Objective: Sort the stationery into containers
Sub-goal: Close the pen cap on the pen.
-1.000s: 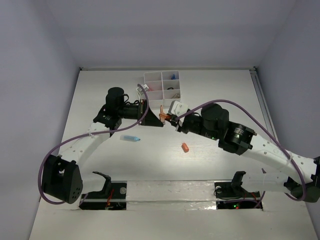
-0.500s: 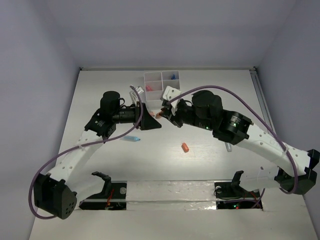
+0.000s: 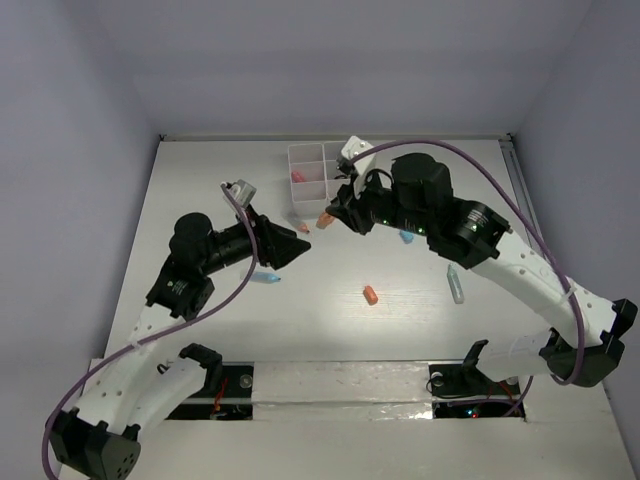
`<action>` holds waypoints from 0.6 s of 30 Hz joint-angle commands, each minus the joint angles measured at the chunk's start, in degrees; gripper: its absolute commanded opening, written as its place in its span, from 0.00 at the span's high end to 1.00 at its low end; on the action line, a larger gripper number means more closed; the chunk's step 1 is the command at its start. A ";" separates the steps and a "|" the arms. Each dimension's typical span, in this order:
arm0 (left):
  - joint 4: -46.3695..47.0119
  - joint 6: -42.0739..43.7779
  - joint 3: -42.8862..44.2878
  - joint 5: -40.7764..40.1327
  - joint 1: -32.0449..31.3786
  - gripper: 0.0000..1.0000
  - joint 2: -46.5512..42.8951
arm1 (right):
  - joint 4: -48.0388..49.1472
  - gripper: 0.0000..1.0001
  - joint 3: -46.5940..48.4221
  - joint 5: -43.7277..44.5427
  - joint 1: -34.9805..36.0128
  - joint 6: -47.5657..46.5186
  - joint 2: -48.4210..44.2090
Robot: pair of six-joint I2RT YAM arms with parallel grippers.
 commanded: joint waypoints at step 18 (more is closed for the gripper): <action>36.90 4.85 -10.49 -19.39 -11.89 0.39 -7.58 | 1.89 1.00 11.27 -18.22 -6.56 18.99 0.89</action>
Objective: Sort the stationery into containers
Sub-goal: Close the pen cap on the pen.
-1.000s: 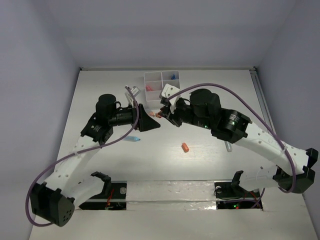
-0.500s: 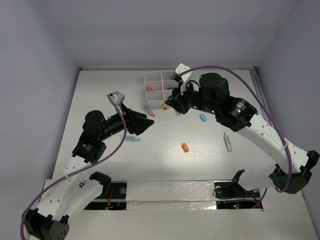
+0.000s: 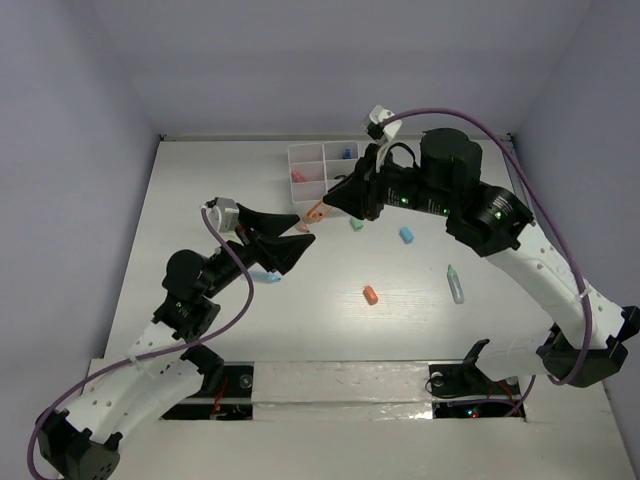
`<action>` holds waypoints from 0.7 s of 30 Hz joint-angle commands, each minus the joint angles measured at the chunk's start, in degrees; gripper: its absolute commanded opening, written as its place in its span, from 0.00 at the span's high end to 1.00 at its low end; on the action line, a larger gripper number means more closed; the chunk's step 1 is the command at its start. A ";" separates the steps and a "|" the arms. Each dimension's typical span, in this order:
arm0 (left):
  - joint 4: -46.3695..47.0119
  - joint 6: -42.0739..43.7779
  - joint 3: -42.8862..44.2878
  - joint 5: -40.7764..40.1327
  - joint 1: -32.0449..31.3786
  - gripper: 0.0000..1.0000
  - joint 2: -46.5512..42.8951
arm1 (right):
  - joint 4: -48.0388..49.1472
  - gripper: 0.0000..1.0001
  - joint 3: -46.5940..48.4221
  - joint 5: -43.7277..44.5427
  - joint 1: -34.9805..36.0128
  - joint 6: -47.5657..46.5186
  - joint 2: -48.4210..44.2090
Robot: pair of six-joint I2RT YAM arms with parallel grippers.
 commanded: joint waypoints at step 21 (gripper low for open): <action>10.17 2.47 3.37 0.92 -1.97 0.68 0.63 | 3.40 1.00 4.99 -5.60 -0.51 6.95 -0.62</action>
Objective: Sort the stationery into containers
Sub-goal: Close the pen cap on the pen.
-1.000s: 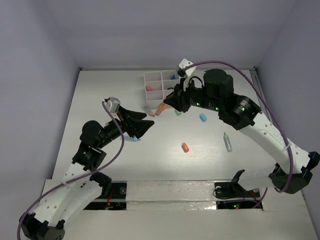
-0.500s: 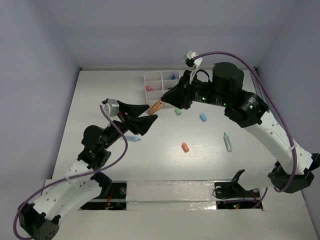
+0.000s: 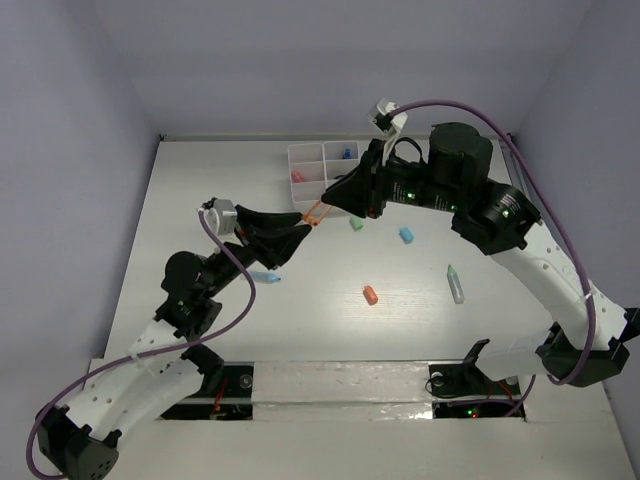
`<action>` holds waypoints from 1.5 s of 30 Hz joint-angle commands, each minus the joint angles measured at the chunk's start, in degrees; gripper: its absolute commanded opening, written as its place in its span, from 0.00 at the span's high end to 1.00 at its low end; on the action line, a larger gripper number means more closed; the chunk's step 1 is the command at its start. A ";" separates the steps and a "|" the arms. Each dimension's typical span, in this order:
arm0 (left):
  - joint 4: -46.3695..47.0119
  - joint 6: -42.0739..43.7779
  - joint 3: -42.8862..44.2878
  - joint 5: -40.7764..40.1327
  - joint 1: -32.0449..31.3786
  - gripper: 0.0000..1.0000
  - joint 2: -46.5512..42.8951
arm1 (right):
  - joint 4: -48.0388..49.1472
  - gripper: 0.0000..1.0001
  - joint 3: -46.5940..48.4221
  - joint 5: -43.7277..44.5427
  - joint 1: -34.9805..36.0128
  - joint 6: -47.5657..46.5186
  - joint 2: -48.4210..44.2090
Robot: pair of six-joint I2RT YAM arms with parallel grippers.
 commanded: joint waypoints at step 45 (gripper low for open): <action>8.43 -6.19 4.05 12.96 -0.40 0.83 -5.81 | 9.36 1.00 2.19 -14.42 -3.12 11.05 -0.90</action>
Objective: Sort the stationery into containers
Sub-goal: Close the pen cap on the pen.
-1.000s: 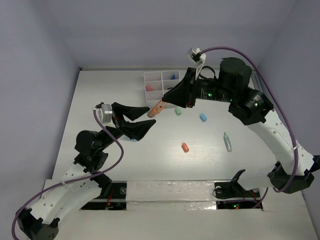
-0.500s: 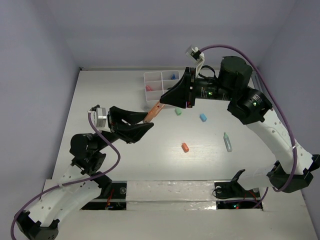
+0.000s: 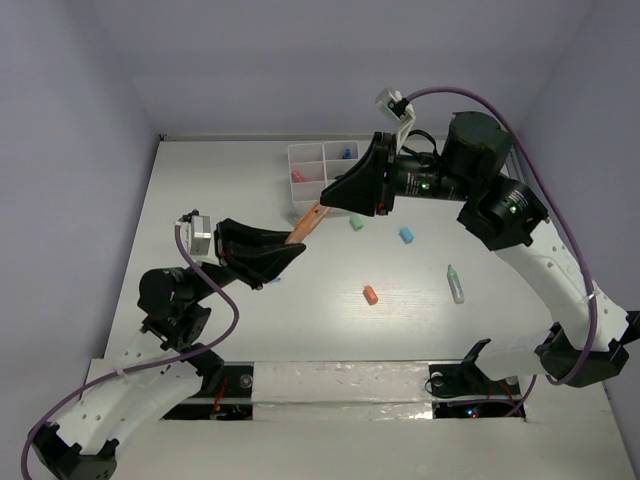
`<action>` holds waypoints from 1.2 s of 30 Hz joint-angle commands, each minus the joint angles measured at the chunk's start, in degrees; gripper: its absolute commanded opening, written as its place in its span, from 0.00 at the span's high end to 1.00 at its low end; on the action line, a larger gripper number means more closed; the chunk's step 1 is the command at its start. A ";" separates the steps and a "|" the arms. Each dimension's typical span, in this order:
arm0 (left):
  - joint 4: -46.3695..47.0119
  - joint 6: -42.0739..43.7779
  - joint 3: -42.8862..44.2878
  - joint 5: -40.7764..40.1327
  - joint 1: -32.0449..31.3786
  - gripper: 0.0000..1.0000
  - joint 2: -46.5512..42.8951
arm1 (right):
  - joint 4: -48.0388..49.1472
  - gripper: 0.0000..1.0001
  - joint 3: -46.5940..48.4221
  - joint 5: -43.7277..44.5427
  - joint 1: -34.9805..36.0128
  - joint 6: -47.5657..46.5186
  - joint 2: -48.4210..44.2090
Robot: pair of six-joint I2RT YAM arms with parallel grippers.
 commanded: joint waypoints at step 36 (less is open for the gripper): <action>6.80 -1.56 4.04 -1.26 -0.31 1.00 1.50 | 7.26 1.00 -8.20 -2.62 -0.98 0.53 1.23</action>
